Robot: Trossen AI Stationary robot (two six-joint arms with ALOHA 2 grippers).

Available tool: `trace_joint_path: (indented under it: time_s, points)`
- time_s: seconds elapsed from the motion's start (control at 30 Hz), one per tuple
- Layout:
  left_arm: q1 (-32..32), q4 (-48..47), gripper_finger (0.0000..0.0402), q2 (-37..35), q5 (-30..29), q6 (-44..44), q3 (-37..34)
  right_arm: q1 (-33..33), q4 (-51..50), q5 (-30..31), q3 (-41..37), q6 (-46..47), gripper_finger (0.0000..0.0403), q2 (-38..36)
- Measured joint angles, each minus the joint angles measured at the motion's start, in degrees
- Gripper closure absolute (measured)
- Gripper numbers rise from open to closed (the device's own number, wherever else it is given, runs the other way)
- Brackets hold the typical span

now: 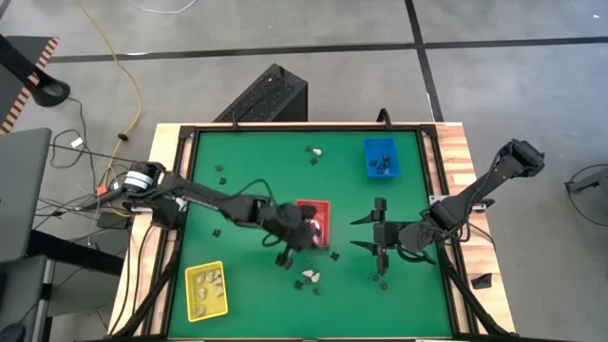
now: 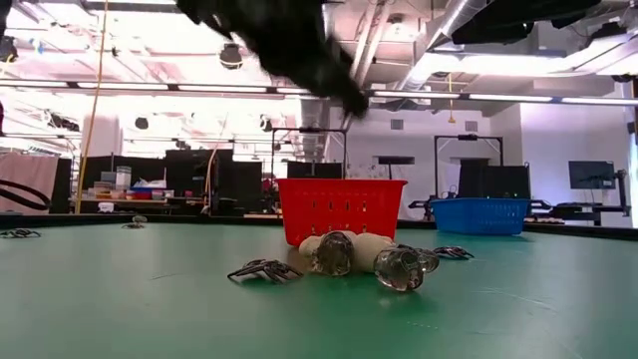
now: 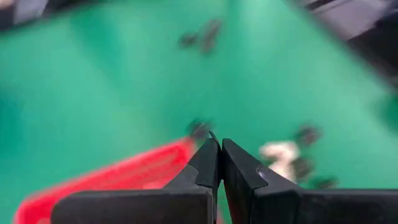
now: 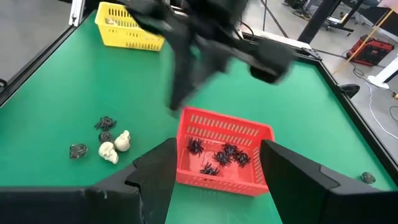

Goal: Sort Halloween decoration
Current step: Put the black spider toy into the red bin, then put the black skull toy into the blue bin

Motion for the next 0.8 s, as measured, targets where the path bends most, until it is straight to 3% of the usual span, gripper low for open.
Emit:
trace_joint_path:
  time_s: [0.33,0.67,0.8]
  points:
    - [9.5,-3.0,0.0393,4.2,-0.3,-8.1,-0.1,-0.1,-1.6,0.0,0.0,-0.1,0.0145,0.0]
    - [9.0,-3.7,0.0286,4.1,-1.1,-7.0,-0.1,-0.1,-2.2,0.0,0.0,0.1,0.0145,0.0]
    - [8.8,-8.3,0.0255,-0.1,-1.0,-6.6,-0.1,-0.1,-2.1,0.0,0.0,0.1,0.0145,0.0]
